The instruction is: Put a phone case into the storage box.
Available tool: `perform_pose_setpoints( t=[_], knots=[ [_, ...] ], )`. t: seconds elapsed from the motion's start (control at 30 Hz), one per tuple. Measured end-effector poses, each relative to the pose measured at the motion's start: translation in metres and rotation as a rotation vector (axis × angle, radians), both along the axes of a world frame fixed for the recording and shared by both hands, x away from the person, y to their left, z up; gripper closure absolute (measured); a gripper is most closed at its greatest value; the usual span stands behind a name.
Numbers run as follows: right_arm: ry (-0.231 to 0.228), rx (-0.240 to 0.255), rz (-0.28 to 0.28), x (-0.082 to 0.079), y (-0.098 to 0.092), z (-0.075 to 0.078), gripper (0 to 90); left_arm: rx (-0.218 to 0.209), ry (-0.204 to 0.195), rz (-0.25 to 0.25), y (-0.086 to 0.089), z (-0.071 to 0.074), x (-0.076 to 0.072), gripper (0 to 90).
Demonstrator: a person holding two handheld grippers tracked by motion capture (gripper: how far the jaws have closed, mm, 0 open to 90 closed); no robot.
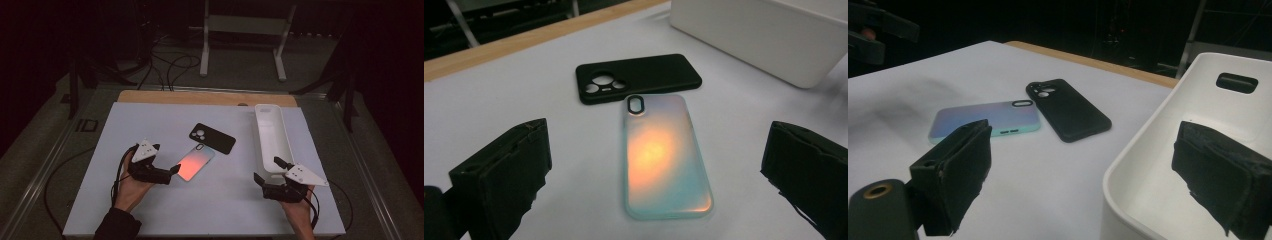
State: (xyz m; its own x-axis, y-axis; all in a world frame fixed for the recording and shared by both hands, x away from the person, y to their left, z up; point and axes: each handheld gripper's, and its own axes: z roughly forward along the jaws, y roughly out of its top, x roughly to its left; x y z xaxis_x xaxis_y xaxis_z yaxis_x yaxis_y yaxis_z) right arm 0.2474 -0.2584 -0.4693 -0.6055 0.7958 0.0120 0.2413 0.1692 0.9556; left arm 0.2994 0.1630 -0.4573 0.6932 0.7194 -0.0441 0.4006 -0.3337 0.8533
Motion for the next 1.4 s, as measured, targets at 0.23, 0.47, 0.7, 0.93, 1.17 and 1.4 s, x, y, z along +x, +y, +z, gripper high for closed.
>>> perform_pose_setpoints(
  t=[0.23, 0.47, 0.7, 0.93, 1.17, 1.4],
  knots=[
    [0.004, 0.003, -0.004, 0.0, 0.0, -0.001, 8.8, 0.053, 0.03, -0.017, -0.012, -0.006, 0.008, 0.8],
    [0.001, -0.01, -0.003, 0.0, 0.002, -0.001, 8.8, 0.079, 0.052, -0.021, -0.02, -0.009, 0.018, 1.6],
    [0.002, -0.004, -0.01, 0.0, -0.001, -0.001, 8.8, 0.096, 0.062, -0.029, -0.026, -0.01, 0.024, 1.5],
    [0.003, -0.011, -0.01, 0.0, 0.0, -0.002, 8.8, 0.109, 0.088, -0.033, -0.03, -0.015, 0.029, 1.5],
    [0.002, -0.009, -0.01, 0.001, 0.0, -0.002, 8.8, 0.13, 0.115, -0.043, -0.036, -0.02, 0.033, 2.2],
    [0.004, -0.011, -0.009, 0.0, 0.0, -0.002, 8.8, 0.155, 0.149, -0.045, -0.044, -0.026, 0.04, 3.3]
  ],
)
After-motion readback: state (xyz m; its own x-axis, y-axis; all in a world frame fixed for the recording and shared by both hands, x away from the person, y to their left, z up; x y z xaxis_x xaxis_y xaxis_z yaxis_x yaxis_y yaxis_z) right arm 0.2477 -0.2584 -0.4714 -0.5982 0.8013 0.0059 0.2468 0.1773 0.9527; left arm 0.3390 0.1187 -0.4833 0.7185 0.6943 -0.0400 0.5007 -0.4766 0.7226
